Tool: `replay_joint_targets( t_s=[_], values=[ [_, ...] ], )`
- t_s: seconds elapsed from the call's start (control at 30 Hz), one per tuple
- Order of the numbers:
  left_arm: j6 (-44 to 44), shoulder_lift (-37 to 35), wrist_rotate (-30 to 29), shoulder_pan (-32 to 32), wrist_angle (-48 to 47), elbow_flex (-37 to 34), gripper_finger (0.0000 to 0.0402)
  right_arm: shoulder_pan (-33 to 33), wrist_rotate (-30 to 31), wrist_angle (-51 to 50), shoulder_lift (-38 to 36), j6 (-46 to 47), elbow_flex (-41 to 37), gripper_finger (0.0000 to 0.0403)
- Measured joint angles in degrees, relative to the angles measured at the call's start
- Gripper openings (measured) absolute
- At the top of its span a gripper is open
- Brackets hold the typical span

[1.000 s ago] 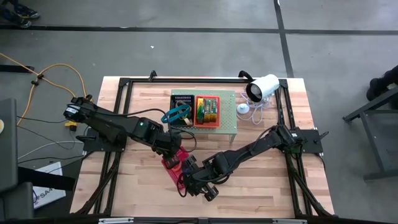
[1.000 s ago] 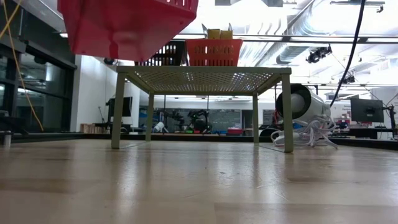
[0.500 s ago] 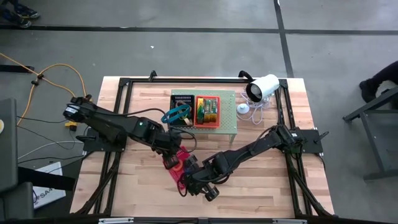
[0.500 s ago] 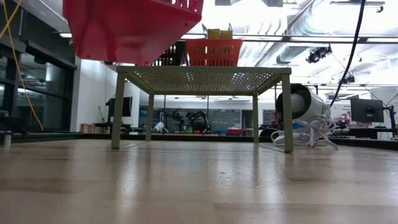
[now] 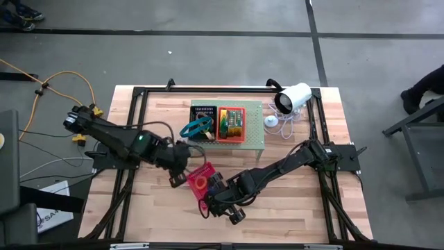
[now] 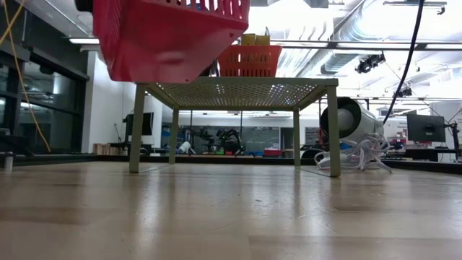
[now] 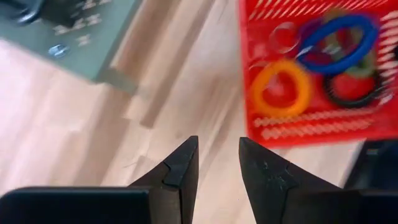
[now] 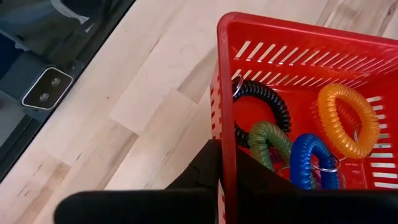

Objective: Pick & Place Office Desk Supplies
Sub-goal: Put the red bin with spring keychains on the shelf

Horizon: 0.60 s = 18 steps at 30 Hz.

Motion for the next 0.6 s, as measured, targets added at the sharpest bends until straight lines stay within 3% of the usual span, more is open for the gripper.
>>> replay_joint_targets(
  t_s=[0.2,0.6],
  values=[
    [-1.5,0.0,-6.5,-6.4,-2.5,0.0,0.0111,0.0,0.0,-1.5,0.0,2.1,0.0,0.0003],
    [-3.8,0.0,-7.5,-9.9,-2.1,0.0,0.0111,1.1,0.5,-8.1,-4.7,10.2,0.0,0.0003]
  ],
)
